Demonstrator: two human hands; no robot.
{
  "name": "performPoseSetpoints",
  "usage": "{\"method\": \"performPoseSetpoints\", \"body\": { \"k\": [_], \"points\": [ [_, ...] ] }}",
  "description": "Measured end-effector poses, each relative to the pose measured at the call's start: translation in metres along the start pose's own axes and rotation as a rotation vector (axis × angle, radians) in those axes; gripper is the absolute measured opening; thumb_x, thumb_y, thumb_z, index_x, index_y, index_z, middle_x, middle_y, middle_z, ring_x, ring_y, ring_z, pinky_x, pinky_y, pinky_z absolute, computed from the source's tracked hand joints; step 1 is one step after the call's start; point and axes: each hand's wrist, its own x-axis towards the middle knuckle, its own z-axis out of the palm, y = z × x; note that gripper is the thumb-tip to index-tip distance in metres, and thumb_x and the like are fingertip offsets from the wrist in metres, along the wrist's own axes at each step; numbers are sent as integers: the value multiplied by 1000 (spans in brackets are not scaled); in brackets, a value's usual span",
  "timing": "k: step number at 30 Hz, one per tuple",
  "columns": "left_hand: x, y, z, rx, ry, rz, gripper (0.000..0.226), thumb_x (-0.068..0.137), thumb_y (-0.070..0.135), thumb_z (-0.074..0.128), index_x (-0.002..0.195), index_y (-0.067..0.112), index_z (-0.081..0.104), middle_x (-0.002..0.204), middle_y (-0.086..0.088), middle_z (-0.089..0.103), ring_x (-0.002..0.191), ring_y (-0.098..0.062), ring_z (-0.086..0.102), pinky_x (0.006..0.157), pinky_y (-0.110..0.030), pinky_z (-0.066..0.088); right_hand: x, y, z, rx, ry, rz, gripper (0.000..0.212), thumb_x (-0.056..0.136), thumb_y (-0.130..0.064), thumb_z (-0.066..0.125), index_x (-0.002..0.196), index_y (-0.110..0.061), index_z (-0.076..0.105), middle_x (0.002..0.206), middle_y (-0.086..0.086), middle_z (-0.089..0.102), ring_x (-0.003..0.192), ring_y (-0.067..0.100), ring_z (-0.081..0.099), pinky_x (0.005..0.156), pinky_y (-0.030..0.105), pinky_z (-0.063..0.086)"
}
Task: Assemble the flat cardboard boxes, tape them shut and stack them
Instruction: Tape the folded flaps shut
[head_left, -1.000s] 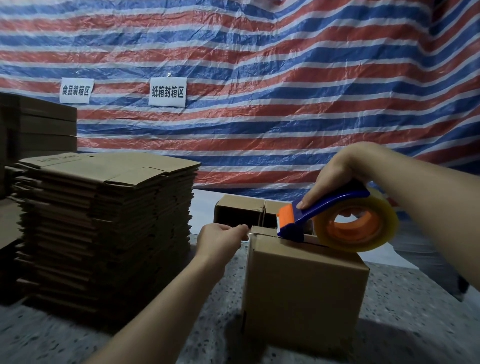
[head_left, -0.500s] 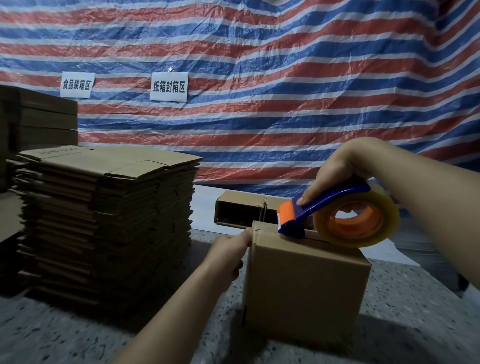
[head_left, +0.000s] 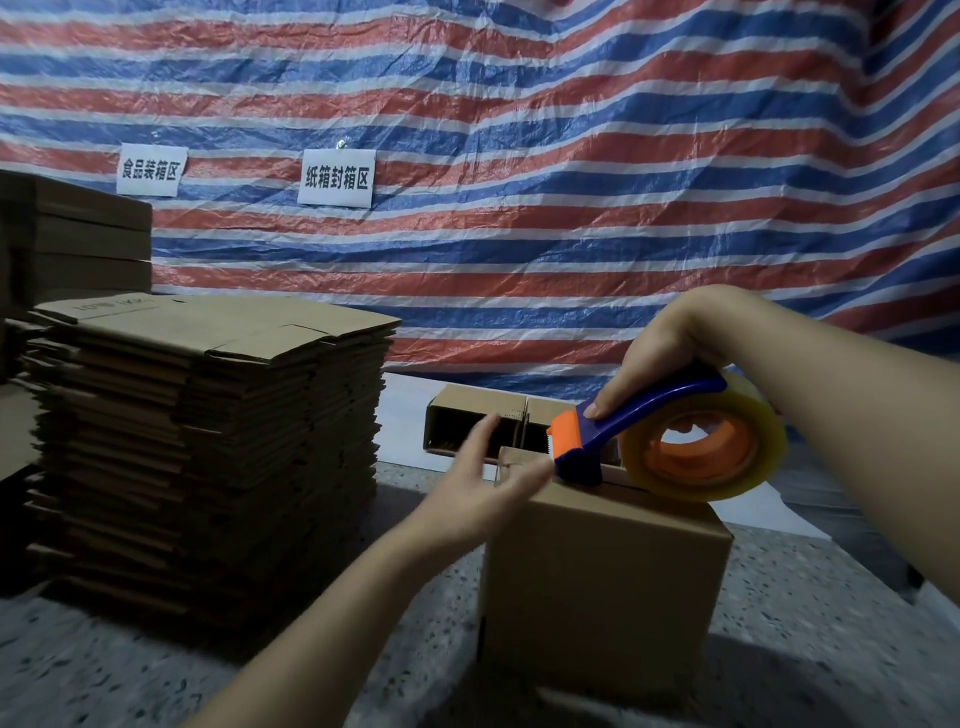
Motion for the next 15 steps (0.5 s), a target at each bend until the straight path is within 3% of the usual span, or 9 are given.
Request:
{"method": "performPoseSetpoints", "body": {
  "k": [2, 6, 10, 15],
  "points": [
    [2, 1, 3, 50, -140, 22, 129, 48, 89, 64, 154, 46, 6, 165, 6, 11, 140, -9, 30, 103, -28, 32, 0, 0, 0, -5, 2, 8, 63, 82, -66, 67, 109, -9, 69, 76, 8, 74, 63, 18, 72, 57, 28, 58],
    [7, -8, 1, 78, -185, 46, 120, 54, 88, 59, 154, 47, 8, 163, 10, 16, 113, 3, 52, 93, -21, 47, -1, 0, -1, 0, 12, 31, 64, 80, -66, 68, 108, -8, 68, 76, 9, 75, 64, 19, 73, 57, 28, 58],
    [12, -12, -1, 127, -226, 13, 99, 73, 80, 54, 153, 50, 5, 164, 15, 8, 131, -11, 42, 98, -24, 39, -5, -1, -5, -15, 12, 46, 81, 60, -68, 75, 113, -7, 68, 85, 11, 76, 71, 22, 74, 61, 29, 60],
    [13, -13, -4, 118, -269, 10, 88, 76, 76, 53, 149, 57, 7, 163, 12, 11, 127, -10, 43, 101, -28, 41, -9, 7, -8, 29, 26, 52, 79, 59, -67, 77, 109, -6, 69, 82, 11, 77, 67, 21, 75, 57, 28, 59]
  ]
}}
